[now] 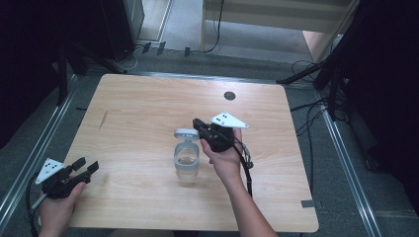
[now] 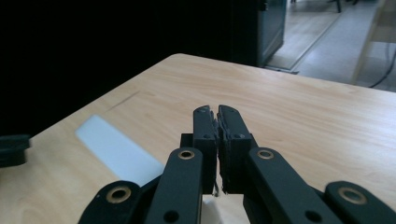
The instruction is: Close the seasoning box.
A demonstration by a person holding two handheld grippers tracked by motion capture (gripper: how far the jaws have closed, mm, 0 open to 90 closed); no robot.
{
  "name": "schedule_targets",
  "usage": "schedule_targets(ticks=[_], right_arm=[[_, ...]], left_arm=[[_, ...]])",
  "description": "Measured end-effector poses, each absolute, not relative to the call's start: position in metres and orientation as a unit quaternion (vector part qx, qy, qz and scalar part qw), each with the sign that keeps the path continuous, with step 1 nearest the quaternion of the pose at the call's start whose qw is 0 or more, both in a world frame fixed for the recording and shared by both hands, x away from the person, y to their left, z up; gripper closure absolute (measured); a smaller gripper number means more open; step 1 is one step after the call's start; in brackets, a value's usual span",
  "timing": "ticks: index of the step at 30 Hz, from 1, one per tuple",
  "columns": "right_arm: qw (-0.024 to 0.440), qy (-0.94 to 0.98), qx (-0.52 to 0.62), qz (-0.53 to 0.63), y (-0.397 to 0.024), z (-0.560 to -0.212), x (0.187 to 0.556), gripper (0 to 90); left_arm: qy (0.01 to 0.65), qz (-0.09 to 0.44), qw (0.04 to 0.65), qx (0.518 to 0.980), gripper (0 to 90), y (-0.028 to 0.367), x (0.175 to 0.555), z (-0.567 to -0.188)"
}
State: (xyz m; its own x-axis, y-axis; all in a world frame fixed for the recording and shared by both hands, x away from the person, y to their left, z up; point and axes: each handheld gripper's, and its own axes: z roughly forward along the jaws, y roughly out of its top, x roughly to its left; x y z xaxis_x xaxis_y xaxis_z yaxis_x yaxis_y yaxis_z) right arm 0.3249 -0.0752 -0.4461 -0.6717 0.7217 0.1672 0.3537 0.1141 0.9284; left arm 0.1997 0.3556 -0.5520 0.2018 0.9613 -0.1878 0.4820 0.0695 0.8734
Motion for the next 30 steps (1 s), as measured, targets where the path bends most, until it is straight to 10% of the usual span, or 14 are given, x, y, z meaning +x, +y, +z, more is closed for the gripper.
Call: schedule_targets(ticks=[10, 20, 30], right_arm=[[0.193, 0.726, 0.375, 0.543, -0.096, -0.451, 0.309, 86.1], [0.224, 0.689, 0.428, 0.541, -0.163, -0.466, 0.299, 26.6], [0.234, 0.673, 0.468, 0.523, -0.221, -0.497, 0.282, 21.3]], left_arm=[[0.575, 0.262, 0.454, 0.628, 44.2, 0.356, 0.2, -0.552], [0.582, 0.255, 0.454, 0.625, 40.6, 0.357, 0.203, -0.552], [0.584, 0.262, 0.448, 0.624, 35.1, 0.356, 0.203, -0.552]])
